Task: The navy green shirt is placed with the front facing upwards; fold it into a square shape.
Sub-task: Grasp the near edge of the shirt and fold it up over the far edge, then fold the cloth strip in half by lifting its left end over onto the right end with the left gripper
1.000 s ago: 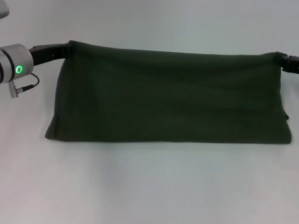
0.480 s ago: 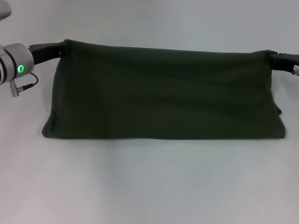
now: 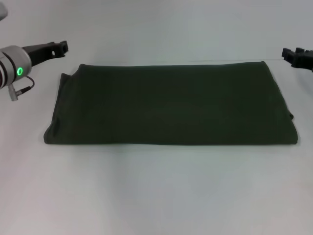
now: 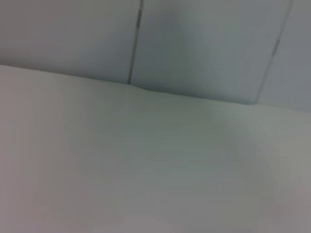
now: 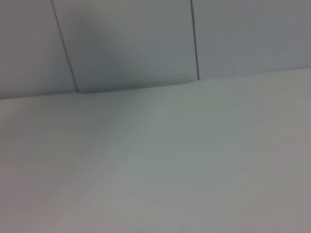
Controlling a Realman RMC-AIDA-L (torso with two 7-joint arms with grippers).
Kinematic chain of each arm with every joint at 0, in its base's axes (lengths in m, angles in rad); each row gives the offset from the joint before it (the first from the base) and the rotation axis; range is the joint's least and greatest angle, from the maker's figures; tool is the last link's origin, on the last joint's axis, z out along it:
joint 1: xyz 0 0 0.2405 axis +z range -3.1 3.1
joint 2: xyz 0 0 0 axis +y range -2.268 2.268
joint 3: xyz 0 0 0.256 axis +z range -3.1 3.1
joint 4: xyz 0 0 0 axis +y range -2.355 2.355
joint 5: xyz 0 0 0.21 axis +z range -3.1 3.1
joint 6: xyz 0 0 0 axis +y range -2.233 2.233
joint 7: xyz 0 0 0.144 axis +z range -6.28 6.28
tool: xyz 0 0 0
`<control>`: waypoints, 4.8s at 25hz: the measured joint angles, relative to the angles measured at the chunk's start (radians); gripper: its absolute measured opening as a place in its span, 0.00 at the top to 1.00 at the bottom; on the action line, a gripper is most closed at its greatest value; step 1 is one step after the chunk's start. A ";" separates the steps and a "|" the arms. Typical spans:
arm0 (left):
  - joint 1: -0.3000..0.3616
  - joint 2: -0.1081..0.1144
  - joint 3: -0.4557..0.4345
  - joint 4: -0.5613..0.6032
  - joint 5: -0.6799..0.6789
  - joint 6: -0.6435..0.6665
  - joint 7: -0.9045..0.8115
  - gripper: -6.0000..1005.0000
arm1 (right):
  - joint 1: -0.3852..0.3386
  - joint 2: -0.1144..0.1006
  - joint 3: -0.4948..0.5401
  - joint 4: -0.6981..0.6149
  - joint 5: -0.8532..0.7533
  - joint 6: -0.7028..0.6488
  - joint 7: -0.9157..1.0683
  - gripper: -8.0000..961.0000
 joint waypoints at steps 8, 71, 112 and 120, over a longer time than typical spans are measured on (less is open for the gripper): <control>0.045 -0.007 0.001 0.080 -0.046 0.117 -0.030 0.48 | -0.042 -0.018 -0.004 -0.032 0.023 -0.137 0.082 0.45; 0.413 -0.059 0.066 0.235 0.016 0.536 -0.018 0.17 | -0.339 -0.070 -0.273 -0.254 -0.119 -0.607 0.654 0.16; 0.397 -0.057 0.080 0.262 0.086 0.514 -0.091 0.99 | -0.338 -0.057 -0.257 -0.244 -0.128 -0.568 0.650 0.16; 0.394 -0.056 0.081 0.269 0.087 0.526 -0.093 0.99 | -0.307 -0.025 -0.305 -0.212 -0.128 -0.494 0.650 0.16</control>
